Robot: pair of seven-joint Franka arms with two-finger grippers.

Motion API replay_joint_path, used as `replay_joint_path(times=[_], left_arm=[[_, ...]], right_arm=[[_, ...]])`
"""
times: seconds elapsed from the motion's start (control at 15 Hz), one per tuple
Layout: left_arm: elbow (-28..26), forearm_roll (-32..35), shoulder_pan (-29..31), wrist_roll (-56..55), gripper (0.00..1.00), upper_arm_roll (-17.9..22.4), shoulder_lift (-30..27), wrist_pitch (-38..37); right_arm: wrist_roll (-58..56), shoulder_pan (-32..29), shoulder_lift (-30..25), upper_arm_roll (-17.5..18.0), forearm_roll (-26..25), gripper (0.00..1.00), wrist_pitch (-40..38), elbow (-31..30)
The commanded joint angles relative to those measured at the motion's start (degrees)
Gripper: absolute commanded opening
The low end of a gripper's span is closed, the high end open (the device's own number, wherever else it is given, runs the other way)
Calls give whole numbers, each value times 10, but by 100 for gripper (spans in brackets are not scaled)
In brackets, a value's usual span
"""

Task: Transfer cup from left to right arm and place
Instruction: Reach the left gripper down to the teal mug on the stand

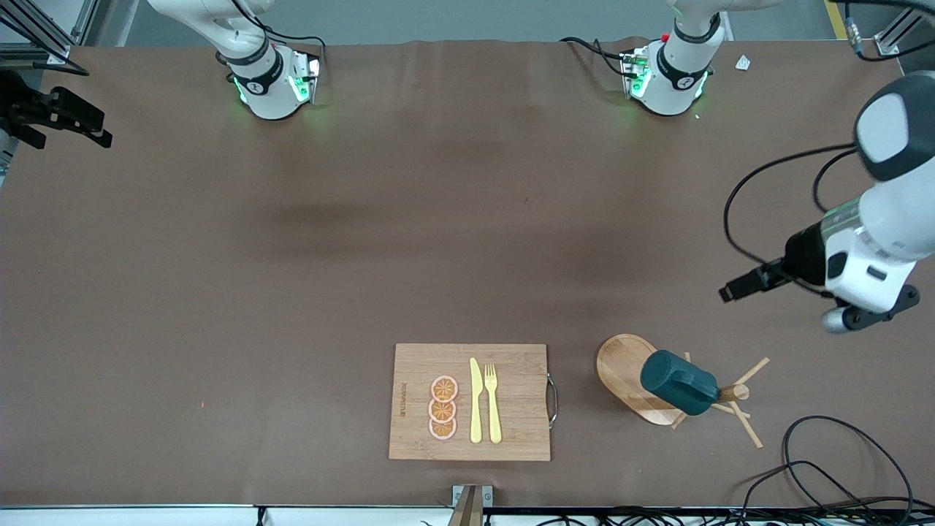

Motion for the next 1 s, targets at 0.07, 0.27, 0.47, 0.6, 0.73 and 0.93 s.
replay_joint_path(times=[0.07, 0.27, 0.47, 0.6, 0.73, 0.93], left_arm=[[21, -8, -9, -106, 100, -4, 44, 68], [21, -19, -12, -176, 100, -5, 64, 123], [21, -58, -13, -243, 100, -4, 86, 181], [31, -59, -17, -255, 100, -4, 114, 218], [39, -59, -28, -263, 100, -4, 134, 241], [40, -67, -28, -270, 100, -4, 146, 255]], right_arm=[[8, -2, -12, -2, 1, 100, -6, -9], [7, -6, -14, -4, -2, 100, -23, -8], [8, -30, -15, -9, -1, 100, -33, -3], [10, -30, -24, -7, 0, 100, -34, 0], [9, -30, -26, -6, 0, 100, -20, 1], [10, -25, -24, -4, 1, 100, -17, 0]])
